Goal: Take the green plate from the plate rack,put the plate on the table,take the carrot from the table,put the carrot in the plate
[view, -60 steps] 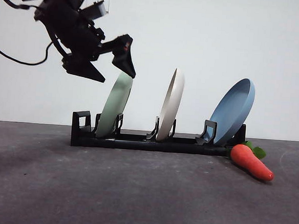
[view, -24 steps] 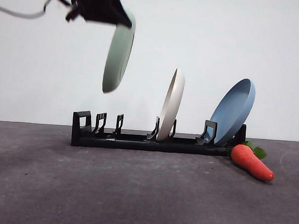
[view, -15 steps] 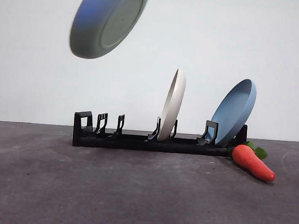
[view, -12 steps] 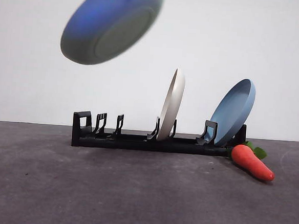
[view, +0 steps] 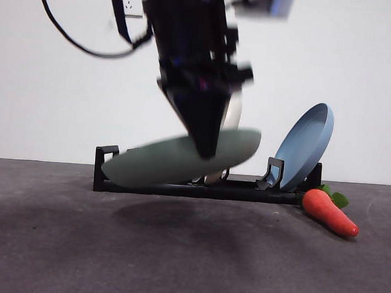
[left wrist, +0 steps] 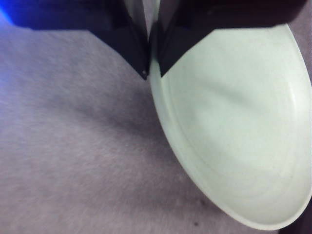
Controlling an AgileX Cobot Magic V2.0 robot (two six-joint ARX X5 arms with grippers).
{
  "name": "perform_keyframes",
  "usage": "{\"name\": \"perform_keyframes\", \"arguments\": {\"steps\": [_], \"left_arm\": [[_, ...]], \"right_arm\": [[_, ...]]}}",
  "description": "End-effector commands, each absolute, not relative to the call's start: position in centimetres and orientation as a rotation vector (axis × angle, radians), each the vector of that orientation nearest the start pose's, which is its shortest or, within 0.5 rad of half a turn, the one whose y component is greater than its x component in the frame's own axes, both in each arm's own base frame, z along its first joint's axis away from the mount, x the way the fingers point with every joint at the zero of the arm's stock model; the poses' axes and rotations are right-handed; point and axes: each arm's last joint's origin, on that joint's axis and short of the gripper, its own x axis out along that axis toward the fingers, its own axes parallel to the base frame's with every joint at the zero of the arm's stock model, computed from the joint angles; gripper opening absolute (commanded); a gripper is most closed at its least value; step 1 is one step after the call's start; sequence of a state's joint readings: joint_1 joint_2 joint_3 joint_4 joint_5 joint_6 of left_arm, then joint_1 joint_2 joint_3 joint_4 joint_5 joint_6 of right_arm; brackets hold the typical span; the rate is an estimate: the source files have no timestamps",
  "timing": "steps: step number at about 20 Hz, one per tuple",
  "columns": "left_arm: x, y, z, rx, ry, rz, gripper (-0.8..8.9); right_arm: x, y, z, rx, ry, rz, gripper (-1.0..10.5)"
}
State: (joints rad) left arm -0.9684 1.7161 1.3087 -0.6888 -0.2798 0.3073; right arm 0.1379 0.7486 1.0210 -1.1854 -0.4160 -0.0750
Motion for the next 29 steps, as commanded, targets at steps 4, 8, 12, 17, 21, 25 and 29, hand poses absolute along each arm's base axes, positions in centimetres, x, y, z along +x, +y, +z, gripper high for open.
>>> {"name": "perform_keyframes", "arguments": {"steps": [4, 8, 12, 17, 21, 25, 29], "left_arm": [[21.3, -30.1, 19.8, 0.976, 0.859, -0.773, -0.06], [21.2, -30.7, 18.1, 1.002, 0.897, -0.782, -0.06], [21.0, -31.1, 17.0, 0.919, 0.970, -0.867, 0.01], [20.7, -31.0, 16.8, 0.856, 1.045, -0.889, 2.42], [20.4, -30.6, 16.8, 0.876, 1.094, -0.879, 2.56], [19.6, -29.4, 19.8, 0.815, 1.097, -0.847, 2.56], [17.9, -26.9, 27.3, 0.632, 0.943, -0.828, 2.56]], "right_arm": [[10.1, 2.6, 33.3, 0.063, 0.893, 0.545, 6.9], [10.2, 2.6, 33.3, 0.063, 0.892, 0.546, 6.9], [10.2, 2.6, 33.3, 0.063, 0.894, 0.545, 6.9], [10.2, 2.6, 33.3, 0.064, 0.894, 0.545, 6.9], [10.2, 2.6, 33.3, 0.064, 0.896, 0.545, 6.9], [12.2, 2.7, 33.2, 0.062, 0.875, 0.473, 6.9], [17.2, 3.3, 32.0, 0.083, 0.892, 0.420, 6.9]]}}
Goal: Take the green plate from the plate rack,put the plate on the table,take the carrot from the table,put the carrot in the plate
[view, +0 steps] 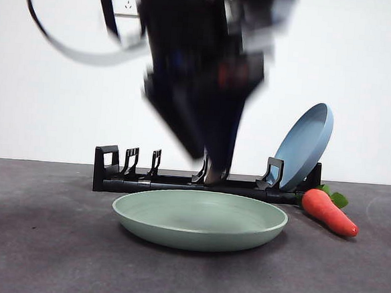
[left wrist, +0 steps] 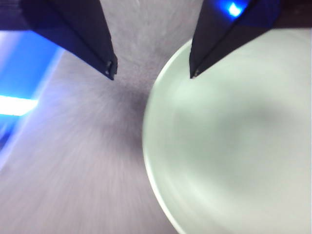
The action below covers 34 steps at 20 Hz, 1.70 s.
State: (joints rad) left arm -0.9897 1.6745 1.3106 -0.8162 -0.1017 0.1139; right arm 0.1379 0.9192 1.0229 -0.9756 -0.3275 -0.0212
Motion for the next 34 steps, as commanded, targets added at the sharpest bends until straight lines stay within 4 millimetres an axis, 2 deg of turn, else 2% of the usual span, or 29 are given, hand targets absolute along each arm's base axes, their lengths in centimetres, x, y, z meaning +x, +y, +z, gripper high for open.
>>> {"name": "perform_keyframes", "arguments": {"steps": [1, 4, 6, 9, 11, 16, 19, 21, 22, 25, 30, 32, 34], "left_arm": [[17.3, -26.0, 29.4, 0.576, 0.890, -0.827, 2.56], [15.1, -22.6, 35.1, 0.408, 0.732, -0.829, 2.56], [13.6, -20.4, 37.7, 0.322, 0.642, -0.834, 2.56], [11.8, -17.6, 40.1, 0.252, 0.546, -0.846, 2.56], [11.1, -16.5, 40.9, 0.212, 0.514, -0.847, 2.56], [10.6, -15.7, 41.2, 0.210, 0.512, -0.846, 2.56], [10.6, -15.7, 41.1, 0.203, 0.524, -0.842, 2.56], [10.6, -15.7, 41.1, 0.193, 0.529, -0.839, 2.56], [10.6, -15.7, 41.1, 0.194, 0.531, -0.838, 2.56], [10.6, -15.7, 41.1, 0.197, 0.534, -0.838, 2.56], [10.6, -15.7, 41.1, 0.194, 0.534, -0.837, 2.56], [10.6, -15.7, 41.1, 0.195, 0.534, -0.837, 2.56], [10.6, -15.7, 41.1, 0.194, 0.535, -0.836, 2.56]], "right_arm": [[18.7, 3.5, 31.3, 0.077, 0.903, 0.405, 6.9], [23.5, 4.1, 28.6, 0.082, 0.939, 0.378, 6.9], [26.3, 4.4, 26.2, 0.082, 0.967, 0.343, 6.9], [29.6, 5.2, 22.7, 0.058, 0.998, 0.311, 6.9], [31.1, 5.8, 20.6, 0.034, 1.003, 0.292, 6.9], [33.2, 7.3, 17.2, -0.026, 0.986, 0.257, 6.9], [33.9, 7.9, 15.9, -0.045, 0.978, 0.246, 5.8], [34.1, 8.1, 15.4, -0.062, 0.975, 0.220, 5.6], [34.1, 8.1, 15.2, -0.062, 0.976, 0.205, 5.1], [34.2, 8.2, 15.2, -0.053, 0.967, 0.206, 1.7], [34.3, 8.1, 15.2, 0.004, 0.973, 0.178, 1.3], [34.2, 8.1, 15.2, 0.003, 0.976, 0.179, -0.1], [34.2, 8.1, 15.2, 0.003, 0.980, 0.178, -0.1]]}}
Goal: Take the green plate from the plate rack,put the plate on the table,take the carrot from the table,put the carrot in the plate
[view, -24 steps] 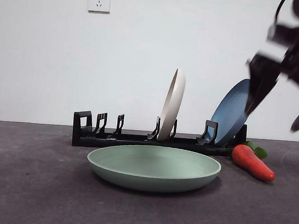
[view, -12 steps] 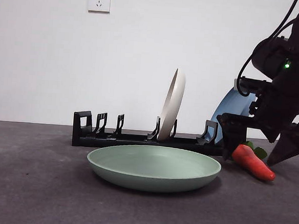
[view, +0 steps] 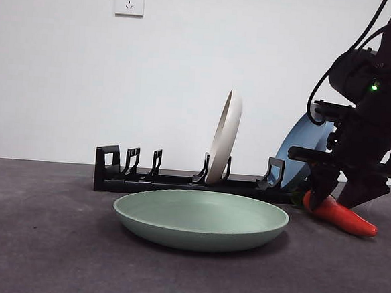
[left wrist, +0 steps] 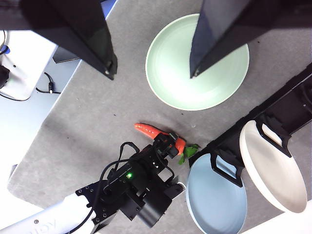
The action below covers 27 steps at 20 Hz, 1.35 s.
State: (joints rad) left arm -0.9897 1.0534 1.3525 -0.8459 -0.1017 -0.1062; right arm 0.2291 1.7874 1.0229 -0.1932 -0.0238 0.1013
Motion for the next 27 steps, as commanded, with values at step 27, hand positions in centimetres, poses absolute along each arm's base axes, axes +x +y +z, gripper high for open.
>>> {"name": "perform_keyframes", "arguments": {"steps": [27], "left_arm": [[10.5, -15.6, 40.9, 0.203, 0.548, -0.835, 2.56]], "right_arm": [[27.4, 23.3, 14.7, -0.123, 0.950, 0.627, 3.4]]}}
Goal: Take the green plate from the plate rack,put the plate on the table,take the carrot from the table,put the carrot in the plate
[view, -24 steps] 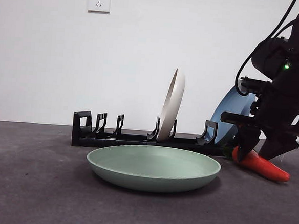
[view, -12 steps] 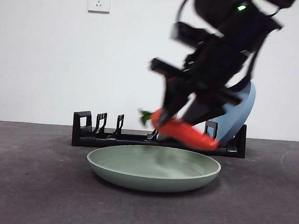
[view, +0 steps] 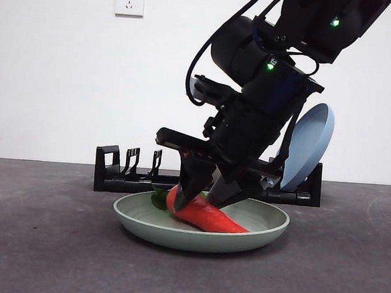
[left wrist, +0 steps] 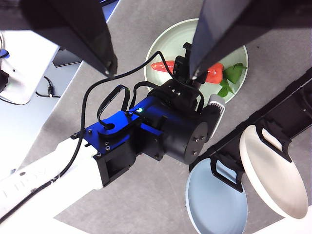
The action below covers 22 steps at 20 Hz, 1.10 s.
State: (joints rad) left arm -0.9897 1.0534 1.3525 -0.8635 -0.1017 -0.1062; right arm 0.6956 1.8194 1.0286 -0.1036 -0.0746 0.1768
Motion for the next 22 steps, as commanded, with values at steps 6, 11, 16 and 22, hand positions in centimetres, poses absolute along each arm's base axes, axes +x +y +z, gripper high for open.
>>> {"name": "perform_keyframes", "arguments": {"steps": [6, 11, 16, 22], "left_arm": [[10.5, -15.5, 40.8, 0.235, 0.555, -0.835, 2.56], [10.4, -15.0, 40.2, 0.304, 0.603, -0.781, 2.52], [10.1, -14.7, 39.7, 0.337, 0.657, -0.777, 2.52], [9.9, -14.5, 39.4, 0.357, 0.709, -0.785, 2.51]], "right_arm": [[26.3, 22.3, 19.6, -0.090, 0.853, 0.648, 6.0], [21.4, 18.2, 25.8, -0.121, 0.929, 0.644, 6.0], [15.1, 13.1, 30.0, -0.159, 1.034, 0.661, 6.0], [11.3, 10.4, 31.9, -0.099, 1.043, 0.769, 5.9]]}}
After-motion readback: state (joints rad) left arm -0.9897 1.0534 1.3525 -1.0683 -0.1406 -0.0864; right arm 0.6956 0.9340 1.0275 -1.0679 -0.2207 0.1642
